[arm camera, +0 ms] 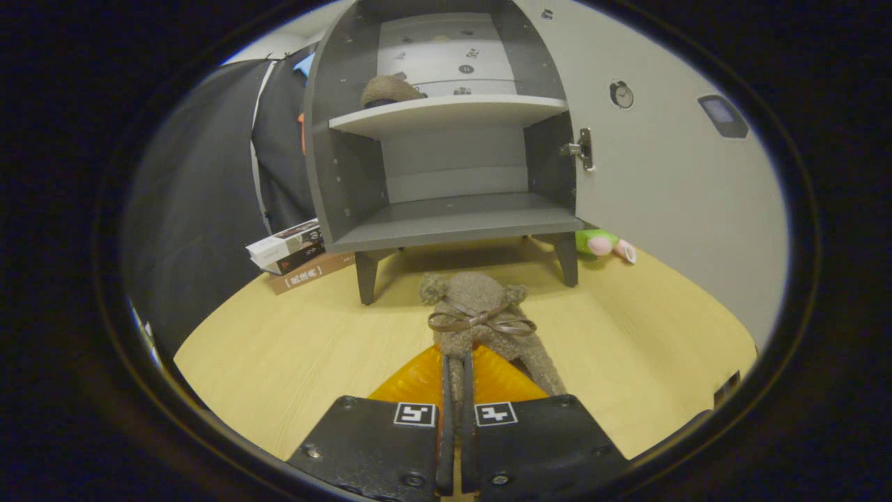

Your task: Open the shoe cabinet door, grab the shoes and put them into the shoe cabinet, then close the shoe cabinet door.

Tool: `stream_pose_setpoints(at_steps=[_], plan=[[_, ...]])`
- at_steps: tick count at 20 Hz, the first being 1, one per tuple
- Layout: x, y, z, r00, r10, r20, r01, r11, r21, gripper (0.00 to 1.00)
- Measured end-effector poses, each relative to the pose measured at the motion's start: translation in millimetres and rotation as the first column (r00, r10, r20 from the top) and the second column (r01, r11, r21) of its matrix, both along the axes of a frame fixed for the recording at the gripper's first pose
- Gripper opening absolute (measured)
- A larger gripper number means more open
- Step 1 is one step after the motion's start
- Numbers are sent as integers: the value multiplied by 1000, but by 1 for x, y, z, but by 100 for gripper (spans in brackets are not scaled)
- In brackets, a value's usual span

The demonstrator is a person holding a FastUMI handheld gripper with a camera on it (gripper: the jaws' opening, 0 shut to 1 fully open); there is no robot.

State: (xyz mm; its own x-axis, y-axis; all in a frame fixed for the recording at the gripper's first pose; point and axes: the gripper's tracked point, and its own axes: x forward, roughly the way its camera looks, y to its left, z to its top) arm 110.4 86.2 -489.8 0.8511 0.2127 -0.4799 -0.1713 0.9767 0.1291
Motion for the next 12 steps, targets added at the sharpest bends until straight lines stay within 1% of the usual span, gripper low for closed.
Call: stream_pose_setpoints(at_steps=[2, 5, 9, 12], plan=[[-7, -1, 20, 1000, 5, 29, -5, 1000, 0, 7], [-16, 4, 61, 995, 35, 91, -35, 999, -7, 8], [-25, 11, 129, 983, 56, 177, -59, 998, 11, 8], [-27, 14, 188, 965, 74, 252, -81, 997, 17, 7]])
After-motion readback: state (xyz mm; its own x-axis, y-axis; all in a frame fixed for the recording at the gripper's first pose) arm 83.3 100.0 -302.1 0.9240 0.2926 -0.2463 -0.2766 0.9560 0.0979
